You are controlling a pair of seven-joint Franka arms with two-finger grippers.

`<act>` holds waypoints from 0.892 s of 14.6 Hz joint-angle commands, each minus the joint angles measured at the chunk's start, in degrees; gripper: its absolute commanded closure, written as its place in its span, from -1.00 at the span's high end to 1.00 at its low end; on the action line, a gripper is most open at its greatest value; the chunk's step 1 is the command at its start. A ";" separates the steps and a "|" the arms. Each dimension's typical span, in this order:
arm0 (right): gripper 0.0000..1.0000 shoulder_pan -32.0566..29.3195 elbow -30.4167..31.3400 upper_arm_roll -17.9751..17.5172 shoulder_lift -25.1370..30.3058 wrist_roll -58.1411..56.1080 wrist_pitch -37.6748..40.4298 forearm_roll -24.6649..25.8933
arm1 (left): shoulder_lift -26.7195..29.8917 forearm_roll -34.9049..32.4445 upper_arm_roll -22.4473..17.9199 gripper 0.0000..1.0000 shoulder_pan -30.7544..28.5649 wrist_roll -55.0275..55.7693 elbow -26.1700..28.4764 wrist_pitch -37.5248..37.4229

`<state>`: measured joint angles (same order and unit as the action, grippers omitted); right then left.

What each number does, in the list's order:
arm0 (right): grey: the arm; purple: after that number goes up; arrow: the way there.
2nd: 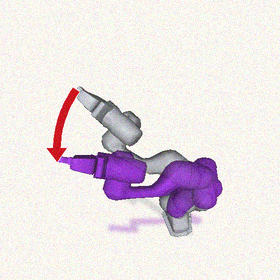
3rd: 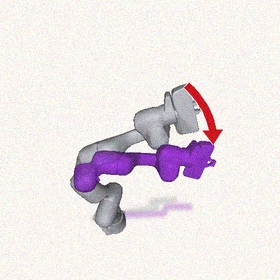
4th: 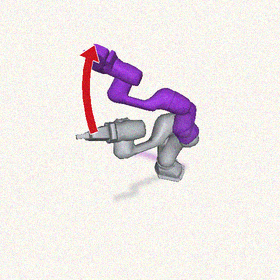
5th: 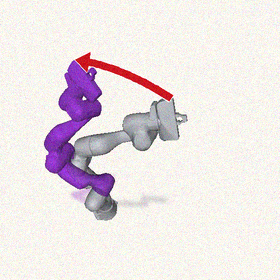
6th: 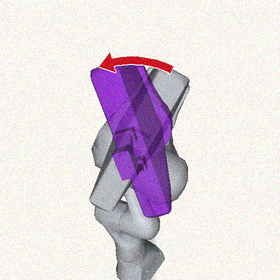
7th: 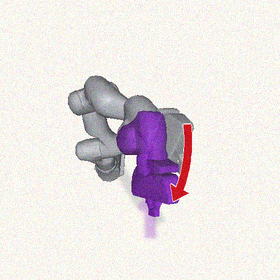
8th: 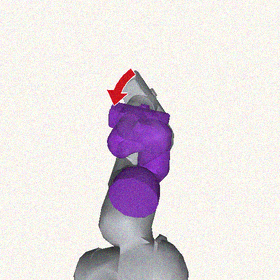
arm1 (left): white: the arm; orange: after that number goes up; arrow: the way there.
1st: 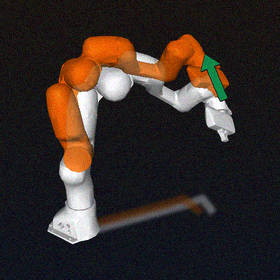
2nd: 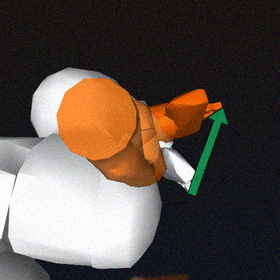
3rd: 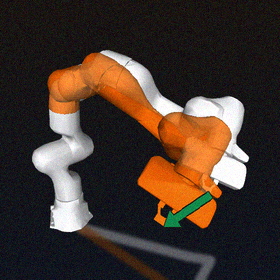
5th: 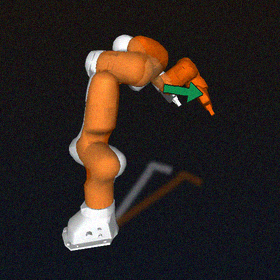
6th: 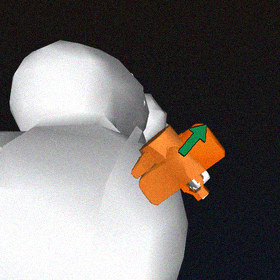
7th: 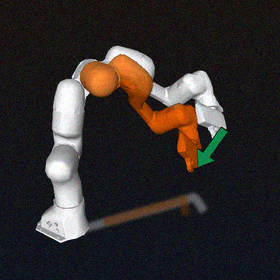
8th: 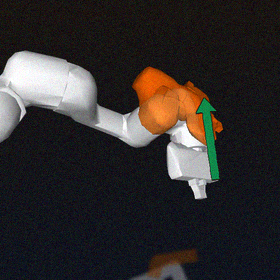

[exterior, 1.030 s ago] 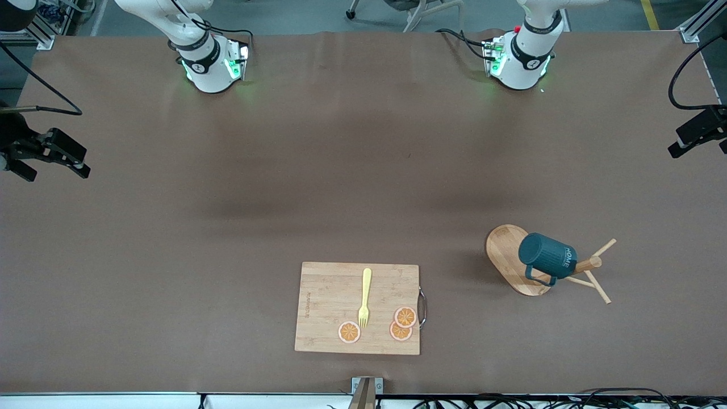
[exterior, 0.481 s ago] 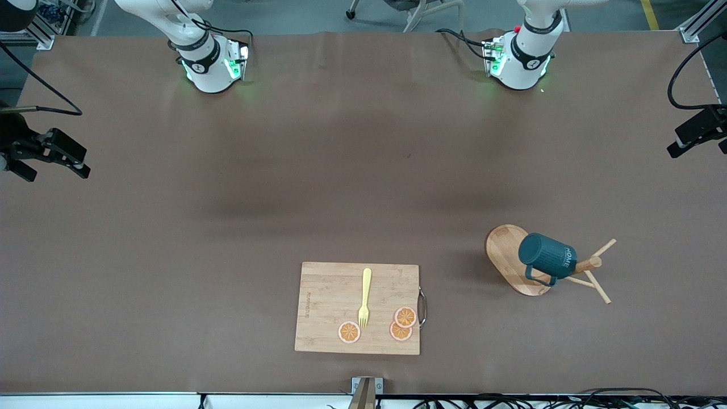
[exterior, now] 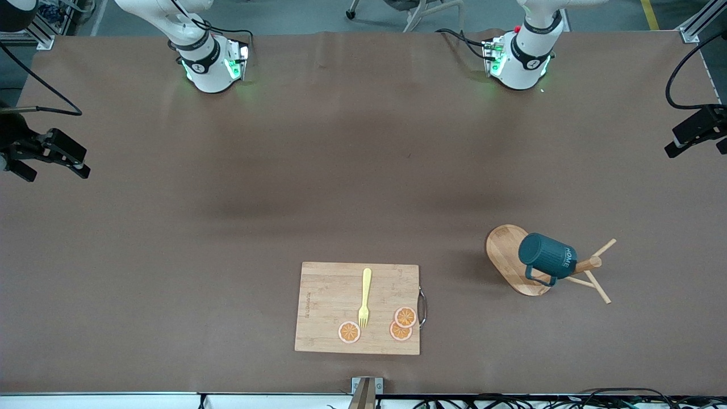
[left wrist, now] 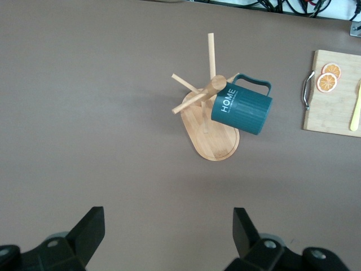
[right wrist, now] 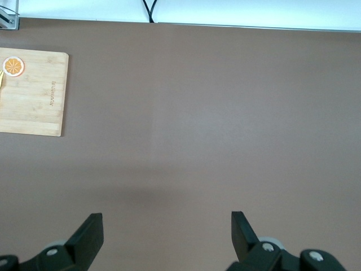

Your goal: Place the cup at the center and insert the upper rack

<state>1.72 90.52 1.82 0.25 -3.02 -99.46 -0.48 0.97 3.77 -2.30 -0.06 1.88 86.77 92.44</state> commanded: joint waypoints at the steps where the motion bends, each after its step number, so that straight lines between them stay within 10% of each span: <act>1: 1.00 0.03 0.18 0.03 0.02 -0.14 -0.73 0.48 | -0.35 -1.74 2.29 1.00 -0.20 -0.92 -1.08 -0.33; 13: 1.00 0.03 0.36 0.11 0.10 -0.32 -0.30 0.92 | -0.53 -1.57 3.17 1.00 -0.38 -6.45 -0.72 -2.35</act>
<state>1.72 90.60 1.85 0.15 -3.02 -99.66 -0.46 0.62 3.17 0.60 -0.21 -3.49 86.79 91.07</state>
